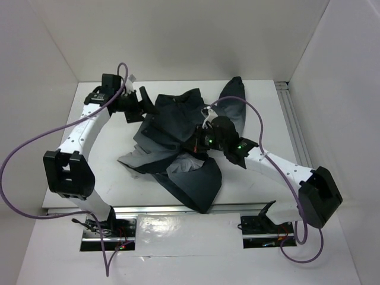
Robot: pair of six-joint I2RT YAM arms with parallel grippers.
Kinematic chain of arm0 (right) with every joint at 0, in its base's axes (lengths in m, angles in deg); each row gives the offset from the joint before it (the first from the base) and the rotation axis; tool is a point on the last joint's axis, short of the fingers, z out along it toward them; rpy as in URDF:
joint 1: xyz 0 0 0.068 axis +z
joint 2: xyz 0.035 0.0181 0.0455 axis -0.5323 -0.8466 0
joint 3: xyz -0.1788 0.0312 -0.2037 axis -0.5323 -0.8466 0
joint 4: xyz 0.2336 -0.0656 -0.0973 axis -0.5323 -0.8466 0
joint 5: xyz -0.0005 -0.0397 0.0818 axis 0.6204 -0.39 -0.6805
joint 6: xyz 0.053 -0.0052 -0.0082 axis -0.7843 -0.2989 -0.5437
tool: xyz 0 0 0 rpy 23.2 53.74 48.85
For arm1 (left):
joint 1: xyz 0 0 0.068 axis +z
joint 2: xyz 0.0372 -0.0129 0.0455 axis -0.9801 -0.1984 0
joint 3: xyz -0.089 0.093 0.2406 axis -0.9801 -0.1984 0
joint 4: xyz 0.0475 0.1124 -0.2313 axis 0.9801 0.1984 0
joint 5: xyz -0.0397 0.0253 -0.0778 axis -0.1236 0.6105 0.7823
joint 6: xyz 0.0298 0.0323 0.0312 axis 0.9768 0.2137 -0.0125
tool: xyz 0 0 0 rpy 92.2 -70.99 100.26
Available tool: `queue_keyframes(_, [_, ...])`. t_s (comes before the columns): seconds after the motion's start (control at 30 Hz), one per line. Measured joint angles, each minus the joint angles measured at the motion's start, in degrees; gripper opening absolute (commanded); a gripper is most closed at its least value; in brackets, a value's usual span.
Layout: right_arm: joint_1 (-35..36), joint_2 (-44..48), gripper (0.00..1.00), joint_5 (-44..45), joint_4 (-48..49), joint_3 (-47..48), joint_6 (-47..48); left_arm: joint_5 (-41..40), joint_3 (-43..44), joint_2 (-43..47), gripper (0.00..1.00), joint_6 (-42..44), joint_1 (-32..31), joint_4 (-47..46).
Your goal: Zip up the jacket
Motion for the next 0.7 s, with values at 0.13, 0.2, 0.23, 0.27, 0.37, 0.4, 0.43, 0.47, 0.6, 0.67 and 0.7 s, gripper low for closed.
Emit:
queue_keyframes(0.13, [0.7,0.1,0.00,0.4,0.0,-0.7,0.1,-4.6,-1.1,1.5,0.96,-2.2,-4.7,1.4])
queue_keyframes(0.2, [1.0,0.1,0.00,0.6,0.0,-0.7,0.1,-7.0,-1.6,2.9,0.96,-4.0,-7.7,1.2])
queue_keyframes(0.23, [1.2,0.1,0.00,0.7,0.0,-0.7,0.2,-8.1,-2.2,3.7,0.96,-5.0,-9.2,1.0])
queue_keyframes(0.27, [1.2,0.1,0.00,0.9,0.0,-0.8,0.2,-8.9,-3.0,4.2,0.96,-6.3,-10.5,0.9])
queue_keyframes(0.37, [1.2,0.1,0.00,0.9,0.0,-0.8,0.3,-11.5,-5.9,5.1,0.94,-9.0,-13.0,1.0])
queue_keyframes(0.4, [1.2,0.1,0.00,1.0,0.0,-0.8,0.3,-12.6,-6.6,5.0,0.94,-9.6,-13.4,1.0])
queue_keyframes(0.43, [1.2,0.1,0.00,1.1,0.0,-0.8,0.3,-13.6,-7.2,4.9,0.94,-10.6,-13.6,1.2])
queue_keyframes(0.47, [1.2,0.2,0.00,1.1,0.0,-0.8,0.3,-14.8,-7.6,4.8,0.94,-11.2,-13.8,1.4])
queue_keyframes(0.6, [1.2,0.4,0.00,1.2,0.0,-0.8,0.6,-18.4,-7.9,4.8,0.92,-13.8,-14.1,2.1])
queue_keyframes(0.67, [1.2,0.6,0.00,1.3,0.0,-0.8,0.7,-19.3,-8.0,4.7,0.87,-15.0,-14.1,2.0])
queue_keyframes(0.7, [1.2,0.8,0.00,1.4,0.0,-0.8,0.7,-19.6,-8.0,4.3,0.87,-15.3,-14.1,1.9])
